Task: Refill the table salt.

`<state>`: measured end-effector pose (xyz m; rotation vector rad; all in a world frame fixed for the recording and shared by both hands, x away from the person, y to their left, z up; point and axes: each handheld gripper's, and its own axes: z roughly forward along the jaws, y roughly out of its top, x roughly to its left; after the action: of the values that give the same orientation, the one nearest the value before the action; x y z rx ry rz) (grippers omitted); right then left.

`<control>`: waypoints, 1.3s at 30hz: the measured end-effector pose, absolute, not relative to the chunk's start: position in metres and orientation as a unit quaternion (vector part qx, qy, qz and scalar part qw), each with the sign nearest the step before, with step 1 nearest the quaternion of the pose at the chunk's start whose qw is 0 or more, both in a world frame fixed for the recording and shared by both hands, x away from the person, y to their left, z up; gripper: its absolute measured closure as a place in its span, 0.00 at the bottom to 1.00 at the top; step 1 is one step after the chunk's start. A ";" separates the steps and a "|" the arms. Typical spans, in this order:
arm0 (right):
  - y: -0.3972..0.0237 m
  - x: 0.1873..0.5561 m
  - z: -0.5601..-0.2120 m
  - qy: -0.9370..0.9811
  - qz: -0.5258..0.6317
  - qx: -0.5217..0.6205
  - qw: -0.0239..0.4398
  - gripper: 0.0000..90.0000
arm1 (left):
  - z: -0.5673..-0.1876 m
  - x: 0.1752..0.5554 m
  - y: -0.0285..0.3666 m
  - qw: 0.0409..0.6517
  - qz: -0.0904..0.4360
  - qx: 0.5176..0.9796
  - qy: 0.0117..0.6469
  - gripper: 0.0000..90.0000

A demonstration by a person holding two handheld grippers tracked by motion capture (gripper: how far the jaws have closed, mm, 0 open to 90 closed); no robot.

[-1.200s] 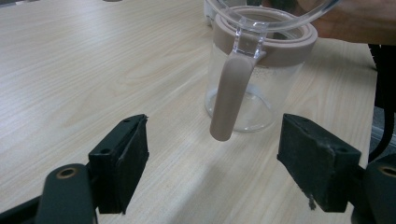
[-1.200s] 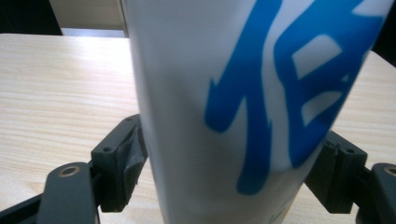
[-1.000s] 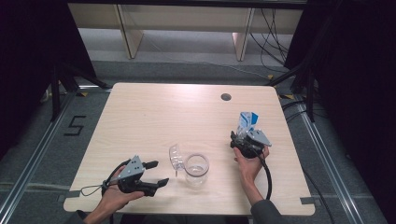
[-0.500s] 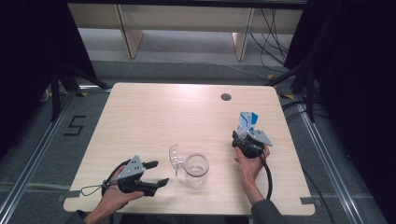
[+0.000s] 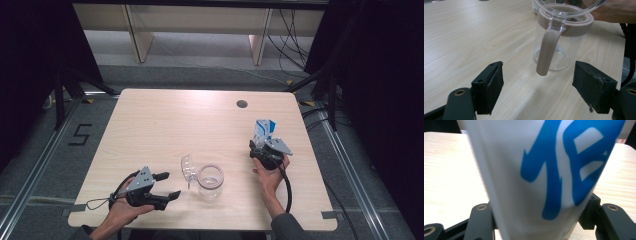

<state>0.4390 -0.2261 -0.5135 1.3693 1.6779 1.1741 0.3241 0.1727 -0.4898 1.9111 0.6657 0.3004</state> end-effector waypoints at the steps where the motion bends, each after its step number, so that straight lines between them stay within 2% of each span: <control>1: -0.226 0.439 -0.513 0.645 0.441 0.527 0.334 0.46 | -0.490 0.324 0.173 0.521 0.125 0.798 0.277 0.27; 13: -0.234 0.433 -0.509 0.674 0.455 0.494 0.308 0.48 | -0.489 0.325 0.173 0.521 0.127 0.798 0.274 0.27; 16: -0.233 0.432 -0.507 0.685 0.464 0.458 0.324 0.48 | -0.489 0.325 0.173 0.521 0.127 0.798 0.274 0.27; 18: -0.231 0.424 -0.501 0.687 0.478 0.456 0.304 0.48 | -0.489 0.325 0.173 0.521 0.126 0.796 0.279 0.27; 34: -0.228 0.382 -0.480 0.730 0.473 0.376 0.319 0.48 | -0.490 0.324 0.173 0.520 0.125 0.799 0.275 0.27; 35: -0.228 0.378 -0.477 0.738 0.470 0.347 0.338 0.48 | -0.490 0.324 0.173 0.522 0.122 0.798 0.276 0.26; 39: -0.226 0.368 -0.475 0.741 0.472 0.342 0.332 0.48 | -0.490 0.324 0.173 0.522 0.124 0.799 0.273 0.26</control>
<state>0.3676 -0.2263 -0.4751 0.8929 1.9368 1.2335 0.3241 0.1727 -0.4904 1.9132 0.6528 0.2965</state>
